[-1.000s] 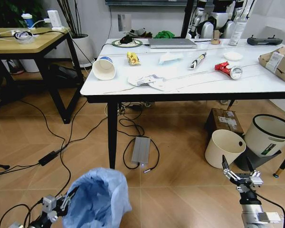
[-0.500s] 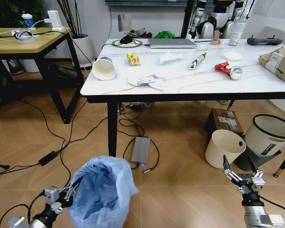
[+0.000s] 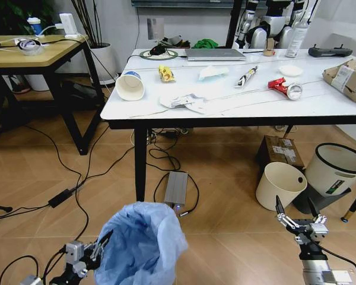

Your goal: Pick up the trash bin and place the trash from the table into it.

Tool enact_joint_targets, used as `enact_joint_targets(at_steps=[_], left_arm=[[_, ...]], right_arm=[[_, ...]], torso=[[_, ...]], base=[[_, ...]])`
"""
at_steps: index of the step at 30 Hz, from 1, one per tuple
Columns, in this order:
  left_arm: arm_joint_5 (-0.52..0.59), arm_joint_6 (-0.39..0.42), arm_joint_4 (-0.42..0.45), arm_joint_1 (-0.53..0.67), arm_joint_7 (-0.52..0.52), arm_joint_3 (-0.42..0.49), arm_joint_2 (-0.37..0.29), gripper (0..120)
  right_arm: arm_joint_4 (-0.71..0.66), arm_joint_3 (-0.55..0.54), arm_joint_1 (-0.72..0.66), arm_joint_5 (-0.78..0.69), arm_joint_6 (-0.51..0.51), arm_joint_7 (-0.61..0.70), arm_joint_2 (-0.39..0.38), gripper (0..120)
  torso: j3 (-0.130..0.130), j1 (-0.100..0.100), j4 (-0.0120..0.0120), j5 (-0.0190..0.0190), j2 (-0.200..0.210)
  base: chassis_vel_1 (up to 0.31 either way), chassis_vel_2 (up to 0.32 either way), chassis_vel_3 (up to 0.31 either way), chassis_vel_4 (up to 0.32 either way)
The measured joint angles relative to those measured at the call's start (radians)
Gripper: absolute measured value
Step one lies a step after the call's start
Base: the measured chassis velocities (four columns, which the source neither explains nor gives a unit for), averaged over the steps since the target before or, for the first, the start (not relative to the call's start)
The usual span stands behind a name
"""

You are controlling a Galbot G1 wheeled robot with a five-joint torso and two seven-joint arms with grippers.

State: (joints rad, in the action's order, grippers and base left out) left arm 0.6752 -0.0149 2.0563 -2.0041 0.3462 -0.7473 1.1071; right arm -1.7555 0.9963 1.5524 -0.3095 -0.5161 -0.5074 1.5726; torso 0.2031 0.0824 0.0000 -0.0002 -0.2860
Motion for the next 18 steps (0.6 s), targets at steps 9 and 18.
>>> enact_joint_targets(at_steps=[9, 18], left_arm=[[-0.035, -0.012, -0.003, 0.010, 0.009, 0.004, 0.017, 0], [-0.060, -0.022, -0.012, 0.006, 0.025, 0.001, 0.032, 0]], right_arm=[[0.007, 0.001, -0.001, -0.002, 0.000, 0.002, -0.004, 100], [0.012, 0.000, -0.003, -0.014, -0.003, 0.002, -0.016, 100]], torso=[[0.028, 0.012, -0.0001, 0.0002, -0.040], [0.056, 0.024, 0.0000, 0.0002, -0.079]], base=[[0.000, 0.000, 0.000, 0.000], [0.000, 0.000, 0.000, 0.000]])
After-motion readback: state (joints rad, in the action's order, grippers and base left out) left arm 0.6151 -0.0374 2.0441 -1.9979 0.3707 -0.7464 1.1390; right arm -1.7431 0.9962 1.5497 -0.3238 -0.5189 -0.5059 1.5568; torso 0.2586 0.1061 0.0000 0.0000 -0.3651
